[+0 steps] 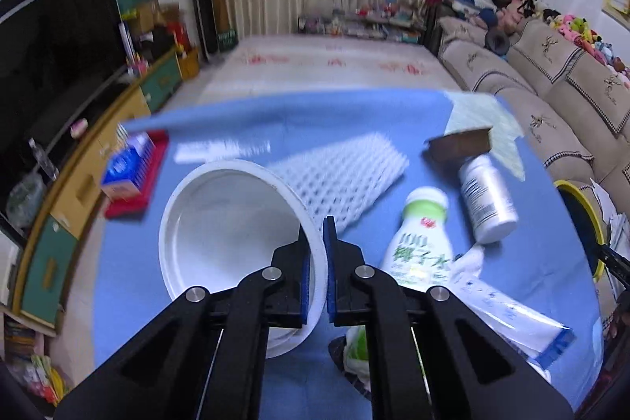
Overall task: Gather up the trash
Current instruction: 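Grasp the white paper cup rim with the left gripper, then carry the white cup over the yellow bin and open the left gripper, then grasp the white pill bottle with the right gripper, then carry the pill bottle over the yellow bin and open the right gripper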
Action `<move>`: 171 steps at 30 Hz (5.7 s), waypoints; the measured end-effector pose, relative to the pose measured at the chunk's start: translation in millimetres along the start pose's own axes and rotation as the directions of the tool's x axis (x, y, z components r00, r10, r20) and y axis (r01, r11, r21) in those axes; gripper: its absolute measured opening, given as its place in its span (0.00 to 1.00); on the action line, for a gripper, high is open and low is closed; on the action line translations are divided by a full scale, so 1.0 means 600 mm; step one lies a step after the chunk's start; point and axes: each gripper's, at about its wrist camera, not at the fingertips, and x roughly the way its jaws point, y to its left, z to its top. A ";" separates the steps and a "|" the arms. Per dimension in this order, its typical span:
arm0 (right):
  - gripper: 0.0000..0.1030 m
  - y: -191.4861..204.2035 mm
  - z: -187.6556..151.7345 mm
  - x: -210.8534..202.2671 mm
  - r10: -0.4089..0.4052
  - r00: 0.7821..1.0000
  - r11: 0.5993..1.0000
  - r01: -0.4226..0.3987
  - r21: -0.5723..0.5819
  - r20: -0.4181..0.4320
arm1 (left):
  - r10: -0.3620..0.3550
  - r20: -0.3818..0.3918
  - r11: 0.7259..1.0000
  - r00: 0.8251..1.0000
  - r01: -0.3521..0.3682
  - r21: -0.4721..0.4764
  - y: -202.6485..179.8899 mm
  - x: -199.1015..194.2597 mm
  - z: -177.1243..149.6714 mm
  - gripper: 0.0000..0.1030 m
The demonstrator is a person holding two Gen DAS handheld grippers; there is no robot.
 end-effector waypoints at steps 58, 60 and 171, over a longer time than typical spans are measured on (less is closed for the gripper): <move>0.55 -0.136 -0.067 -0.077 0.009 0.999 0.989 -0.015 0.149 0.044 | -0.459 -0.007 0.821 0.888 0.427 0.378 -0.507 -0.149 0.064 0.61; 0.55 -0.122 -0.064 -0.080 0.014 0.999 0.991 -0.020 0.134 0.046 | -0.438 0.039 0.852 0.898 0.401 0.337 -0.444 -0.167 0.056 0.65; 0.60 0.142 -0.010 -0.018 0.034 0.998 0.999 -0.032 -0.031 0.056 | -0.234 -0.066 0.970 0.970 0.237 0.047 -0.016 0.024 -0.041 0.75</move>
